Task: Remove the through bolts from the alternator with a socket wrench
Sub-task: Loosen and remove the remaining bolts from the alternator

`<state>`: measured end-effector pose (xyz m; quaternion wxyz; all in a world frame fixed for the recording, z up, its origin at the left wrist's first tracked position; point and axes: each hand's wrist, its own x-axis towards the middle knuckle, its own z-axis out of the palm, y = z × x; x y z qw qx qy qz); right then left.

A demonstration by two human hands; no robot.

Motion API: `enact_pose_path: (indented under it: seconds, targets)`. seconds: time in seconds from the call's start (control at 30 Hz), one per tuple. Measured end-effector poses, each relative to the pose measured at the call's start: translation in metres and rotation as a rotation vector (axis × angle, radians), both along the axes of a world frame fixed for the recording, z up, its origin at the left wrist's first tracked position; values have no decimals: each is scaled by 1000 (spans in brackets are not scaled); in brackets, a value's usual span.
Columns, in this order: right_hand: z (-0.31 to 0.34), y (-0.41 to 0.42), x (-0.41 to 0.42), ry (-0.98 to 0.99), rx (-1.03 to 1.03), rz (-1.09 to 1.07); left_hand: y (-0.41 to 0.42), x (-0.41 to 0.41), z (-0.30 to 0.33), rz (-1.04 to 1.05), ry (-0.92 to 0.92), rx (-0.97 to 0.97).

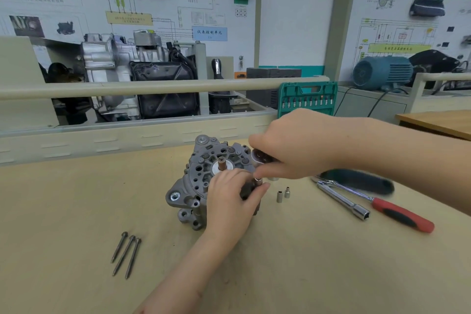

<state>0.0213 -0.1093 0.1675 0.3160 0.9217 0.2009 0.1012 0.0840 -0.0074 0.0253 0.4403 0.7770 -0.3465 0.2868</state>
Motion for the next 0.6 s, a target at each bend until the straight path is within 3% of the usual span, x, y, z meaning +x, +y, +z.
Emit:
enact_pose_path:
  seconds: [0.23, 0.6]
  targets:
    - [7, -8, 2, 108, 71, -43, 1, 1, -4, 3, -15, 61]
    - [1, -2, 0, 2, 29, -28, -1, 0, -1, 9, -8, -8]
